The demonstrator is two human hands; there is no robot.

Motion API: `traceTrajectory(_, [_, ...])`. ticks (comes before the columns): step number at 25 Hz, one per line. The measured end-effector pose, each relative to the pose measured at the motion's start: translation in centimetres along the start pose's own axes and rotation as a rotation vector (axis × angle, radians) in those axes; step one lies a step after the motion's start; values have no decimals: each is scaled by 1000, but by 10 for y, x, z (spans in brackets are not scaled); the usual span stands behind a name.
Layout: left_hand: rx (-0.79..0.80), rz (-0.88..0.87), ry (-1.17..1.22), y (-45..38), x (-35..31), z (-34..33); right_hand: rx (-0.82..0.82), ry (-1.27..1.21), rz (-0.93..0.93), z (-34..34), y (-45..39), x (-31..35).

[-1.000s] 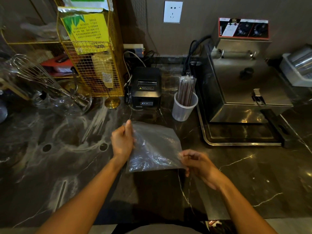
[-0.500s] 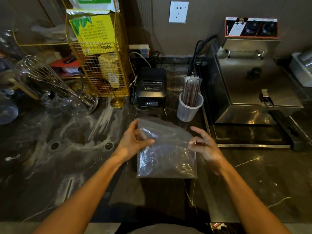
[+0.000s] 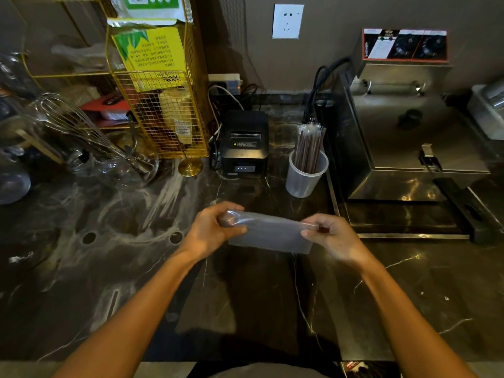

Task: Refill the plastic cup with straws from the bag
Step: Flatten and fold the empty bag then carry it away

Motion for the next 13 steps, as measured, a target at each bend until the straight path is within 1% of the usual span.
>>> traceTrajectory(2, [-26,-46,-10,0,-3,2,-30,-1,25,6,2,7])
traceTrajectory(4, [-74,-80,-82,-1,-3,7,-67,35,35,11,3,9])
traceTrajectory(6, [-119,-101,-114,-4,-2,10,-108,-10,19,17,3,4])
traceTrajectory(7, [-116,-82,-54,-5,0,11,-116,-64,10,20,3,1])
traceTrajectory(8, [-93,-53,62,-6,1,10,-114,-108,9,23,2,0])
traceTrajectory(10, [7,-18,302,-3,-6,0,-73,-140,25,24,2,0])
traceTrajectory(11, [57,-36,361,-2,-13,-5,-27,-135,32,21,2,2])
traceTrajectory(13, [124,-101,395,-1,-25,-11,73,-61,15,14,4,3])
Point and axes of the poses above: each hand's wrist, its own y-axis away from the middle knuckle, its own z-axis out of the back of the hand, x = y × z, the point moved 10 cm from there along -y, towards the middle knuckle, and after that the axes turned 1 degree about -y, right-handed, at the moved point
